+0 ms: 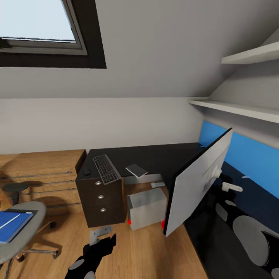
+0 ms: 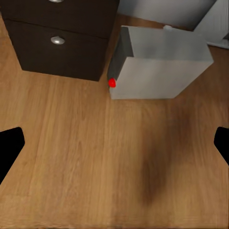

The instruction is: In the bedroom, organize the workspace by keeping the computer under the desk, ensuring the monitor is on the desk, placing the keyboard on the desk next to the monitor, placing the mouse on the desk next to the keyboard, moving the folder from the swivel chair onto the desk next to the mouse, stacking the notebook on top of the folder with the pen on top of the notebook, and positioning the swivel chair next to the desk.

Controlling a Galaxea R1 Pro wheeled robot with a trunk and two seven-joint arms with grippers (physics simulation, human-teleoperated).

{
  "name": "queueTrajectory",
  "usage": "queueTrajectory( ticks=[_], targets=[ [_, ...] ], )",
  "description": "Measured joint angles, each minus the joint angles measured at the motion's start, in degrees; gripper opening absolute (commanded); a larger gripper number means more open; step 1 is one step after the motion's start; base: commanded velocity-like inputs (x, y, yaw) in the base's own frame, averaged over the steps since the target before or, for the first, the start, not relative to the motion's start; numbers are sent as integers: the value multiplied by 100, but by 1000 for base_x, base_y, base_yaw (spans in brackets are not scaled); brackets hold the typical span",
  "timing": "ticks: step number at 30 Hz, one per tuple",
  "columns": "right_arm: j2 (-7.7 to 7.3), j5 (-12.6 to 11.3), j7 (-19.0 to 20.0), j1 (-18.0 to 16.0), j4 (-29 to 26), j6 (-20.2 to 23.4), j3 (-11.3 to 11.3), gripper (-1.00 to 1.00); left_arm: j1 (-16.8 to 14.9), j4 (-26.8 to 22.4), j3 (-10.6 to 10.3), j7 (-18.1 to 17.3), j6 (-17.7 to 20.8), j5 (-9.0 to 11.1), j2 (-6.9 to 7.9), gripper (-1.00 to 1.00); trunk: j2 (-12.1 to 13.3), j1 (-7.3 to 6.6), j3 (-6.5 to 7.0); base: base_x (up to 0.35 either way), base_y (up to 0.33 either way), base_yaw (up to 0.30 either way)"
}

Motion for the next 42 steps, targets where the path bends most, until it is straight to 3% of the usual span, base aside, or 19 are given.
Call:
queueTrajectory(
  ticks=[10,26,42],
  targets=[
    [1,27,1,-1,-92,7,25,-100,1,1,0,0,0,-2,0,100,-1,0,-64,-332,-23,167],
    [2,33,3,-2,-261,8,-50,-100,-1,1,-1,0,-1,-7,2,100,-1,-1,-167,-295,-190,198],
    [5,61,19,-2,-287,15,-76,-100,-1,-10,6,-2,-2,-7,8,100,-1,-1,-180,-285,-211,16]
  ],
)
